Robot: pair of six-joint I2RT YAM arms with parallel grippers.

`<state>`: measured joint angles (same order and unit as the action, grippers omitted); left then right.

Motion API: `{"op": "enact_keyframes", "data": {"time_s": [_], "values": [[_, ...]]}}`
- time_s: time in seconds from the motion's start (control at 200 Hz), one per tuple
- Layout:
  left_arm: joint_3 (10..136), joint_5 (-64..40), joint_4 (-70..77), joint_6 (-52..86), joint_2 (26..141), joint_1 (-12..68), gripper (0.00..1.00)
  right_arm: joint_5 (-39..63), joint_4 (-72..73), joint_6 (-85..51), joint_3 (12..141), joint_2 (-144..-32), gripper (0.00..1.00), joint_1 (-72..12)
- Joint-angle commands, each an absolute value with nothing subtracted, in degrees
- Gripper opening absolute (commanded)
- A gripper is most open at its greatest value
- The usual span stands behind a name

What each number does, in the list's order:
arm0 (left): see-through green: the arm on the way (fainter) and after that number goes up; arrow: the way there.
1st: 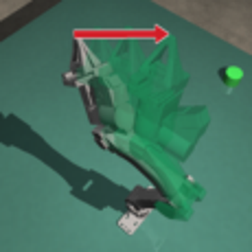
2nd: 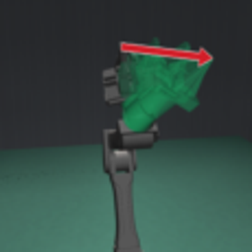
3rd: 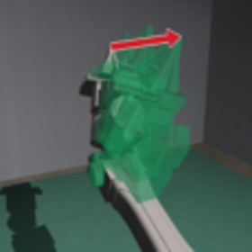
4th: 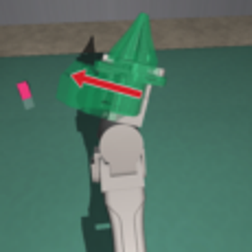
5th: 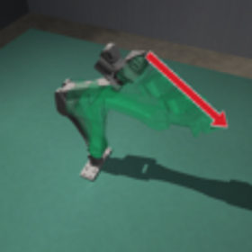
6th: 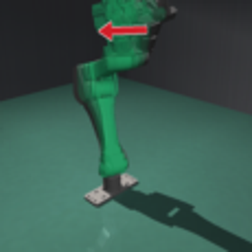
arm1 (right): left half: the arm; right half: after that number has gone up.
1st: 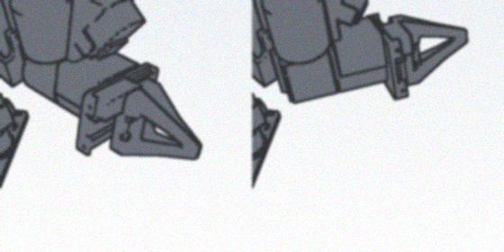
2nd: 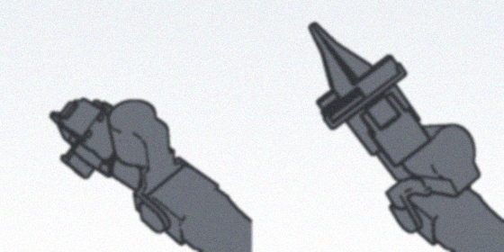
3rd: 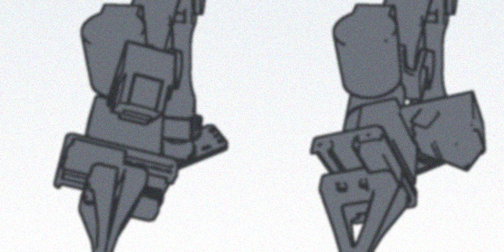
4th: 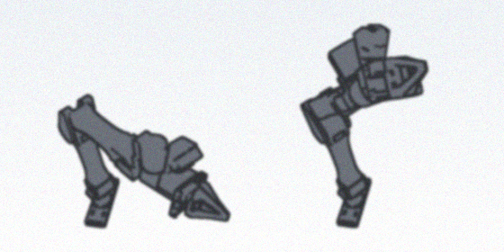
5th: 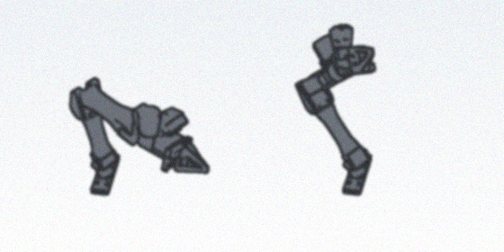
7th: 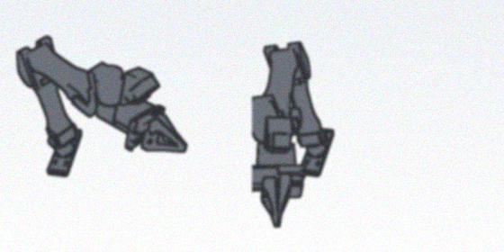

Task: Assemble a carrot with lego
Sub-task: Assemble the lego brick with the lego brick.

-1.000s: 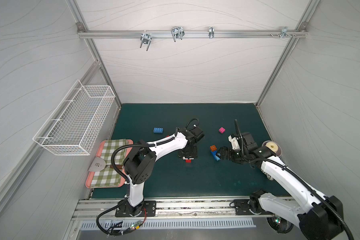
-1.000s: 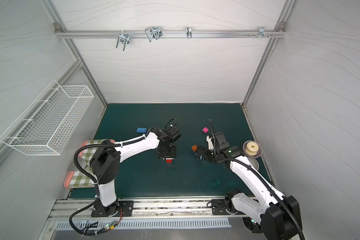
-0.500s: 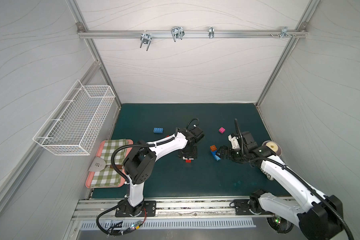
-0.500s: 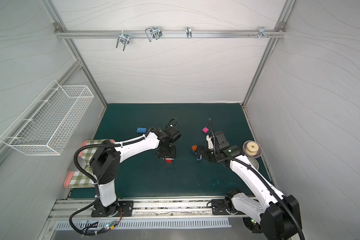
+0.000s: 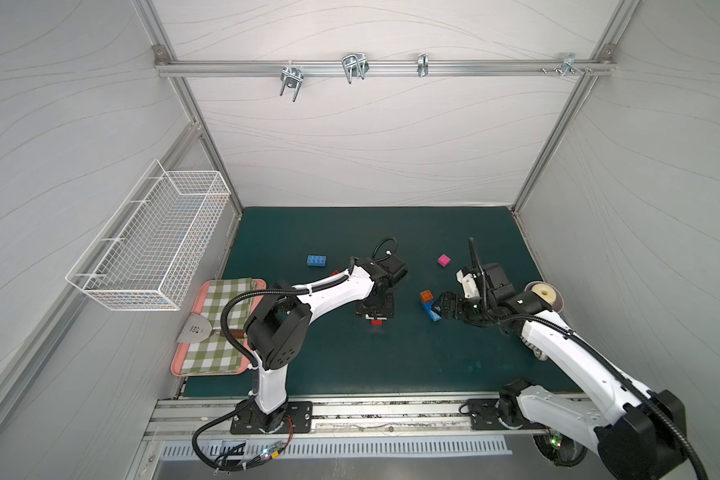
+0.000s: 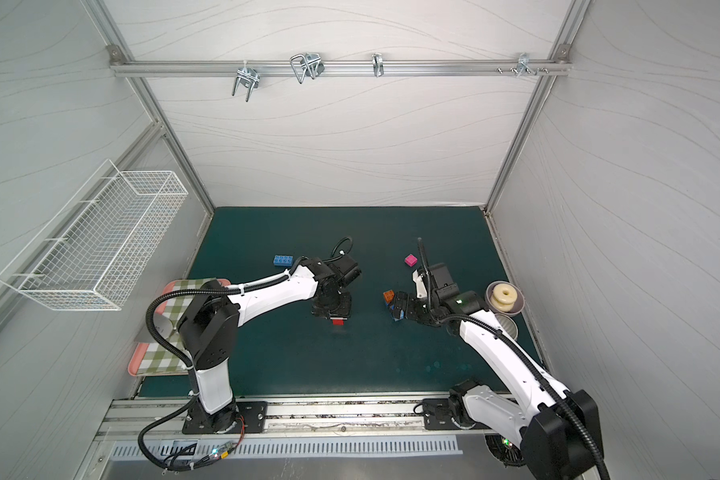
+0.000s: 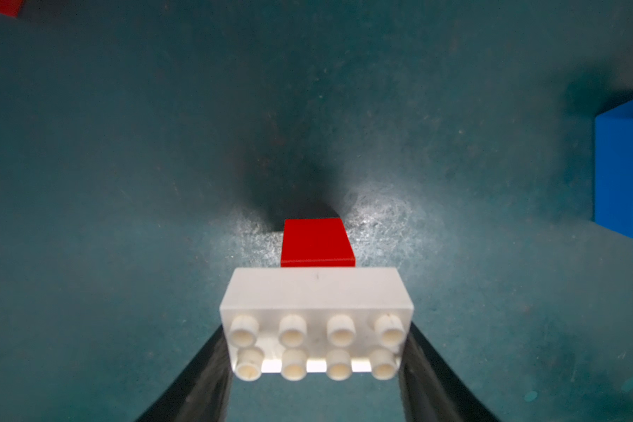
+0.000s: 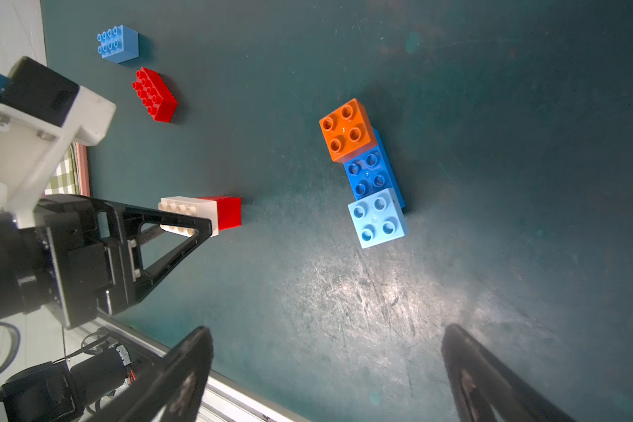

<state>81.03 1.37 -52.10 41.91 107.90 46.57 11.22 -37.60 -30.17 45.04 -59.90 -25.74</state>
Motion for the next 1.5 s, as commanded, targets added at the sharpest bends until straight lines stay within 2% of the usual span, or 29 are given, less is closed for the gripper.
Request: {"op": "enact_keyframes", "data": {"time_s": [0.0,0.245,0.33,0.67,0.991,1.291,1.496], "values": [[81.50,0.87,-54.67,41.00,112.61,46.87,0.35,11.16,-39.19,-30.50,46.58,-60.06,0.99,-25.38],[82.61,1.63,-57.47,41.12,115.09,47.18,0.33,11.20,-39.24,-30.50,46.67,-60.17,0.99,-25.39],[82.28,1.92,-57.57,41.52,114.90,47.20,0.35,11.25,-39.11,-30.46,46.67,-60.27,0.99,-25.38],[84.87,4.90,-58.66,42.39,111.96,47.18,0.71,11.16,-39.11,-30.39,46.93,-60.35,0.99,-25.36],[87.55,6.92,-59.70,43.15,108.23,46.93,0.99,11.06,-39.35,-30.28,47.17,-59.92,0.99,-25.40],[86.36,6.79,-58.46,43.24,102.59,39.25,0.97,11.47,-39.02,-30.73,47.11,-59.71,0.99,-25.33],[80.58,1.13,-48.19,39.58,103.04,31.94,0.91,11.68,-38.30,-30.82,47.20,-59.92,0.99,-25.33]]}}
